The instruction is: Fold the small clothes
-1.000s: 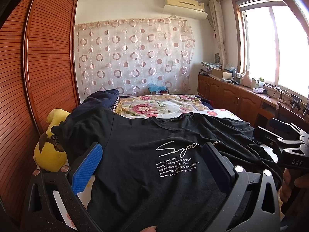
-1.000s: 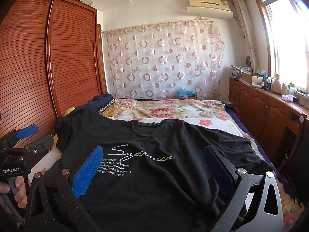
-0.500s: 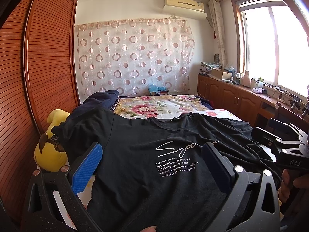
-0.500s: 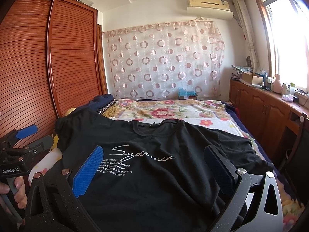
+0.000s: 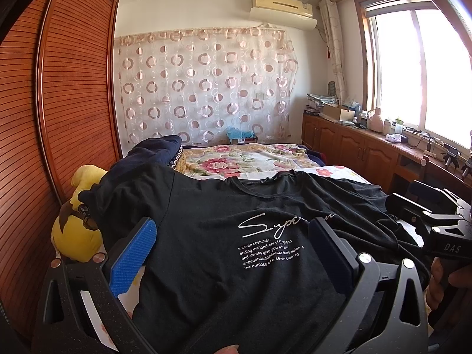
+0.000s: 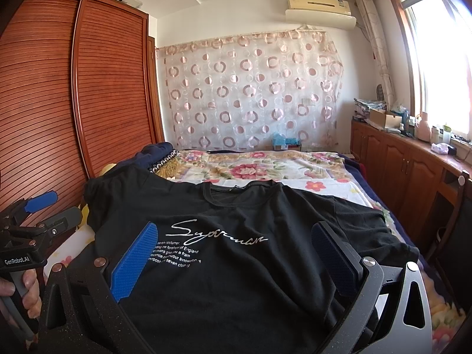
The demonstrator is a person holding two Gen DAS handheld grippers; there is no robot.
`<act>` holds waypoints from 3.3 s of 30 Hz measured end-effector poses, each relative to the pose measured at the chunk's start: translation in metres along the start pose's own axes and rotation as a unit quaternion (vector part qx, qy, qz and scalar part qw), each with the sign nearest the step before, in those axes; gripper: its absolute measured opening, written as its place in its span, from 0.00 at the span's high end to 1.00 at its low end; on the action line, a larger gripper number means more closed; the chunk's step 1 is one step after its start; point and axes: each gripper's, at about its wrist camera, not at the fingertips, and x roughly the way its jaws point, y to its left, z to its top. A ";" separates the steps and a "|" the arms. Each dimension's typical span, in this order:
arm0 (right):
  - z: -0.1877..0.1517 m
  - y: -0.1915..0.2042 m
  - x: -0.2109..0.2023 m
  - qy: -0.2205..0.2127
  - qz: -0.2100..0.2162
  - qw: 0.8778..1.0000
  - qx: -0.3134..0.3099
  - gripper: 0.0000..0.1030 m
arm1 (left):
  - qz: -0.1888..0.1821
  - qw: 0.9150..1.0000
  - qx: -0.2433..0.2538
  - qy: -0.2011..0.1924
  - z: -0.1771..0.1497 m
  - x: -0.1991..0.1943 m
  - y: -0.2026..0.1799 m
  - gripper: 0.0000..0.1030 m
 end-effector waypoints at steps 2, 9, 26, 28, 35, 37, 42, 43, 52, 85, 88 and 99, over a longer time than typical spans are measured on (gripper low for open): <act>-0.001 -0.001 0.001 0.001 0.000 1.000 0.001 0.00 | 0.000 1.000 0.000 0.000 -0.001 0.000 0.000 0.00; -0.004 -0.002 0.008 0.013 0.009 1.000 -0.001 0.00 | 0.001 1.000 -0.007 0.009 0.000 0.001 0.009 0.00; 0.001 -0.003 0.051 0.081 0.063 0.994 -0.024 0.01 | 0.035 0.997 -0.043 0.056 -0.022 0.039 0.111 0.00; 0.005 -0.003 0.056 0.086 0.071 0.993 -0.029 0.01 | 0.041 0.997 -0.042 0.058 -0.022 0.043 0.124 0.00; 0.013 -0.002 0.073 0.094 0.096 0.989 -0.056 0.01 | 0.049 0.994 -0.057 0.083 -0.025 0.070 0.171 0.13; 0.014 -0.001 0.078 0.101 0.105 0.987 -0.061 0.01 | 0.044 0.993 -0.063 0.088 -0.025 0.078 0.181 0.23; 0.017 0.000 0.083 0.109 0.121 0.983 -0.079 0.01 | 0.036 0.991 -0.076 0.101 -0.019 0.097 0.206 0.33; 0.019 0.001 0.086 0.111 0.125 0.982 -0.083 0.01 | 0.035 0.991 -0.080 0.103 -0.016 0.102 0.212 0.36; 0.026 -0.006 0.095 0.116 0.142 0.979 -0.093 0.01 | 0.056 0.988 -0.085 0.120 0.002 0.136 0.239 0.59; 0.025 -0.047 0.076 0.091 0.080 0.992 -0.035 0.01 | -0.135 0.987 0.036 0.084 0.081 0.112 0.068 0.93; 0.022 -0.053 0.073 0.090 0.070 0.993 -0.022 0.01 | -0.151 0.984 0.050 0.083 0.080 0.110 0.054 0.74; 0.019 -0.029 0.074 0.101 0.082 0.991 -0.017 0.06 | -0.112 0.988 0.023 0.107 0.041 0.106 0.085 0.33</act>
